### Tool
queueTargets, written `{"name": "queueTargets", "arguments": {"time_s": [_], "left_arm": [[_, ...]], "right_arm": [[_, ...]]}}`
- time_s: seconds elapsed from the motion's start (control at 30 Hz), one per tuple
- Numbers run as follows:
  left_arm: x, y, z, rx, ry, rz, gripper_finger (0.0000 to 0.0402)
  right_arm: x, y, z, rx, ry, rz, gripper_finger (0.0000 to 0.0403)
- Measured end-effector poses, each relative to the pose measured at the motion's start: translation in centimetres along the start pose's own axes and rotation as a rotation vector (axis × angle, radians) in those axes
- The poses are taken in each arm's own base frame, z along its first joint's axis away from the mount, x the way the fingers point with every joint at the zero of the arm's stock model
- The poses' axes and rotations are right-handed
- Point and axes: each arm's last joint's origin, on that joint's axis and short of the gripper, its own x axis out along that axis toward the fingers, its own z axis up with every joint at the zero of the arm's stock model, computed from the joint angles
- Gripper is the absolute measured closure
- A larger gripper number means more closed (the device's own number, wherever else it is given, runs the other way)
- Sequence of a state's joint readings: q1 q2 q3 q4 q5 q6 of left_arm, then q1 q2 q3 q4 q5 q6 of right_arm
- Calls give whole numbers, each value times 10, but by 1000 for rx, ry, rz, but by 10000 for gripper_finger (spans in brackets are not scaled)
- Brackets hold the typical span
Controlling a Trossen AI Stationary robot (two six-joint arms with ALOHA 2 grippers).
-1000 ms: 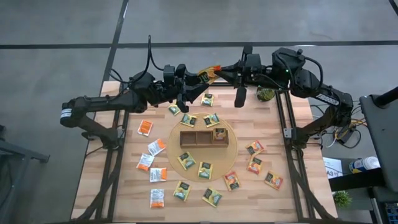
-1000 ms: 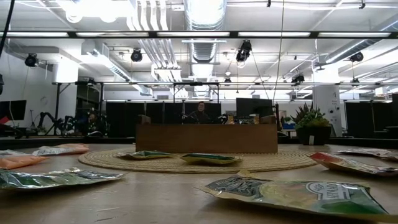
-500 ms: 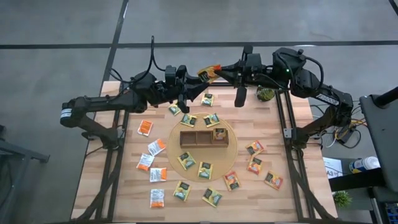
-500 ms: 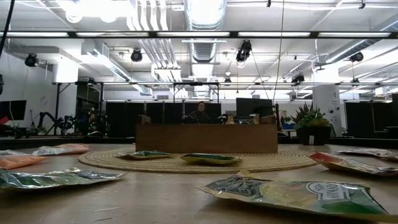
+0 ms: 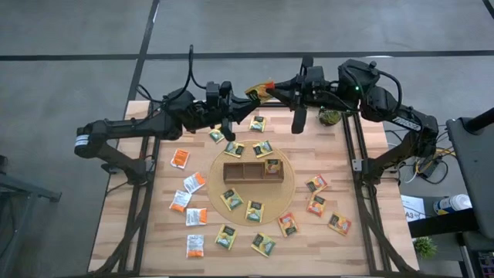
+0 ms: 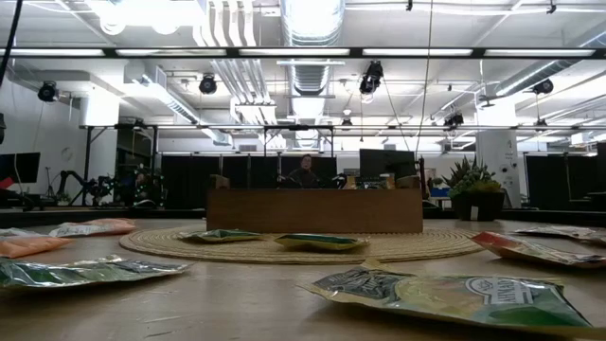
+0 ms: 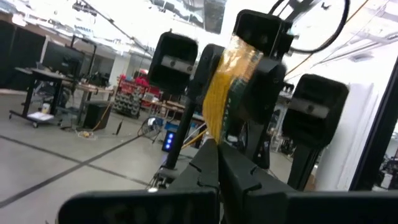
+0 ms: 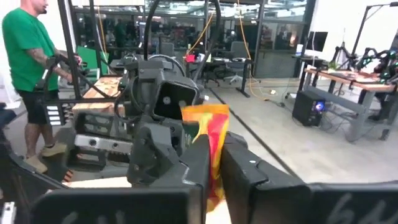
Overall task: Pick & Place Tea
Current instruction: Put the orange tea bag into the right section of the wooden organizer
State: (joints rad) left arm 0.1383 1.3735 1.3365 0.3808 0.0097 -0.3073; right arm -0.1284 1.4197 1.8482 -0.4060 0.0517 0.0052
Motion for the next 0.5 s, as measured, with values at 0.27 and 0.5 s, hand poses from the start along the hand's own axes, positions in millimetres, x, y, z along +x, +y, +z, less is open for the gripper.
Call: {"name": "queueTargets", "arguments": {"time_s": [0.27, 0.5], "left_arm": [[-1, 3, -4, -3, 59, 10, 401], [-4, 13, -12, -76, 200, 39, 401]], "right_arm": [[-34, -2, 34, 48, -108, 3, 244], [-87, -5, 44, 53, -26, -29, 197]]}}
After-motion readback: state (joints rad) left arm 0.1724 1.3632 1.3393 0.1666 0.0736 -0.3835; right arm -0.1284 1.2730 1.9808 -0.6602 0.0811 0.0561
